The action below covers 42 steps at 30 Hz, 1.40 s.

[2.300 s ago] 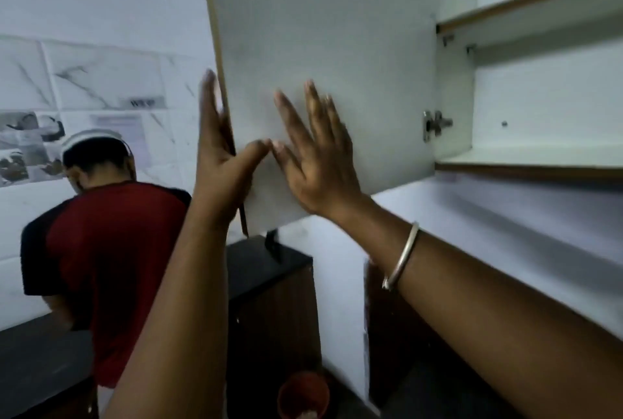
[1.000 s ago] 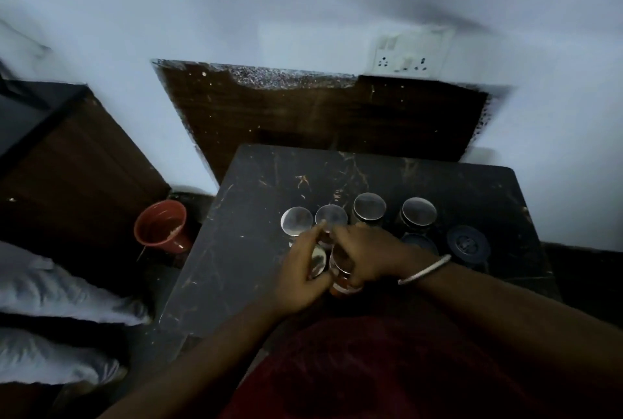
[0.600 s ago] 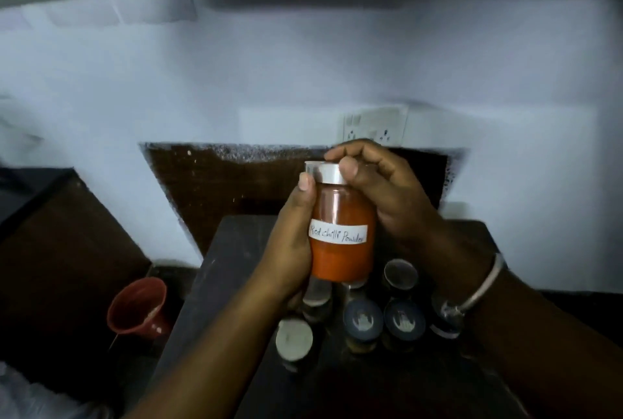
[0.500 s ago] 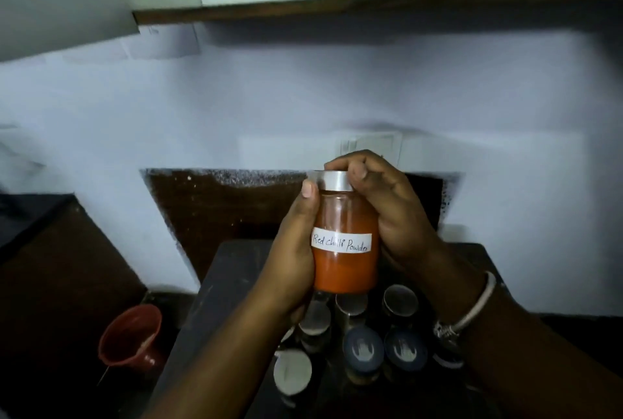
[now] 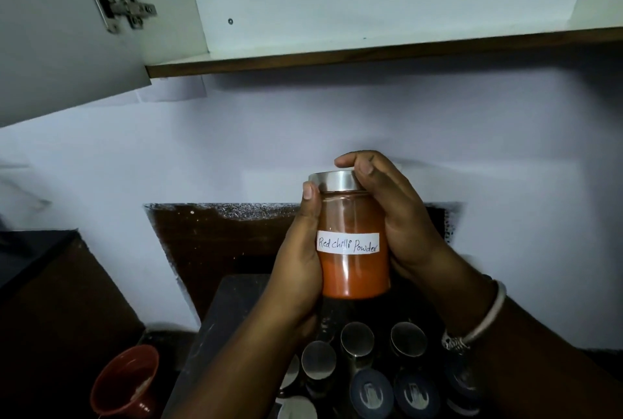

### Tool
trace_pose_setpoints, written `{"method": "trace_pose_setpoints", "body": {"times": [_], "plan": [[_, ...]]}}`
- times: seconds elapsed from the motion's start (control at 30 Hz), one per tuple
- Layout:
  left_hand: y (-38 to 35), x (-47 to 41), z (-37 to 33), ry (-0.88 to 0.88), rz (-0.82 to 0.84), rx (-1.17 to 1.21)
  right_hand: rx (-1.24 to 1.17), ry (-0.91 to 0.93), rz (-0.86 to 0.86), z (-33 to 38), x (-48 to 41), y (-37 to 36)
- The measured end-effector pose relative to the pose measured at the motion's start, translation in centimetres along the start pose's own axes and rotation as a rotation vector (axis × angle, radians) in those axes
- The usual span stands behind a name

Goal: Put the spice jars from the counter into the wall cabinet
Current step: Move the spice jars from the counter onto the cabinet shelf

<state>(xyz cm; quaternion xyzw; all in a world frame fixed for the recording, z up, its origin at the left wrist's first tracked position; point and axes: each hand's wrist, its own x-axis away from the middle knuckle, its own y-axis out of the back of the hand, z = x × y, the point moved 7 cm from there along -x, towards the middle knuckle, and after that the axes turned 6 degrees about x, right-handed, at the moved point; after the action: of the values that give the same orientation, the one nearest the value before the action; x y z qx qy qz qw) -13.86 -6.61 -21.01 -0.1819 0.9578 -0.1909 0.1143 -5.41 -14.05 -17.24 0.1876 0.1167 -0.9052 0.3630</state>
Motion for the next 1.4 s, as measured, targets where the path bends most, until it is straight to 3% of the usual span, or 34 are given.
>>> {"method": "trace_pose_setpoints", "body": {"times": [0.1, 0.23, 0.33, 0.4, 0.5, 0.6, 0.67, 0.73, 1.0, 1.1, 1.4], "plan": [[-0.4, -1.8, -2.6, -0.057, 0.044, 0.041, 0.233, 0.094, 0.007, 2.7, -0.8, 0.1], [-2.7, -5.9, -11.5, -0.189, 0.234, 0.111, 0.633, 0.362, 0.119, 10.6, -4.2, -2.2], [-3.6, -8.6, -19.3, -0.398, 0.187, -0.056, 0.73, 0.452, 0.142, 16.6, -8.6, -3.7], [-3.7, -11.0, -23.7, -0.443, 0.127, -0.193, 0.846, 0.458, 0.135, 19.6, -13.3, -4.7], [0.0, -16.8, -27.7, -0.444, -0.171, -0.563, 0.945, 0.413, 0.089, 20.5, -22.1, -6.4], [7.0, -22.0, -29.0, -0.467, -0.527, -1.164, 1.04, 0.338, 0.036, 17.1, -30.9, -8.5], [11.4, -25.3, -27.0, -0.318, -0.562, -1.557, 1.038, 0.251, 0.044, 13.0, -35.7, -9.9], [14.2, -26.7, -25.2, -0.268, -0.579, -1.721, 1.028, 0.206, 0.052, 9.3, -39.0, -10.8], [15.0, -27.6, -24.6, -0.448, -0.578, -1.78, 1.035, 0.247, 0.142, 2.6, -47.9, -15.6], [15.0, -27.6, -24.5, -0.487, -0.596, -1.722, 1.124, 0.227, 0.203, 1.2, -50.3, -18.1], [15.2, -27.9, -24.5, -0.527, -0.6, -1.671, 1.391, 0.111, 0.182, -0.1, -52.7, -18.6]]}}
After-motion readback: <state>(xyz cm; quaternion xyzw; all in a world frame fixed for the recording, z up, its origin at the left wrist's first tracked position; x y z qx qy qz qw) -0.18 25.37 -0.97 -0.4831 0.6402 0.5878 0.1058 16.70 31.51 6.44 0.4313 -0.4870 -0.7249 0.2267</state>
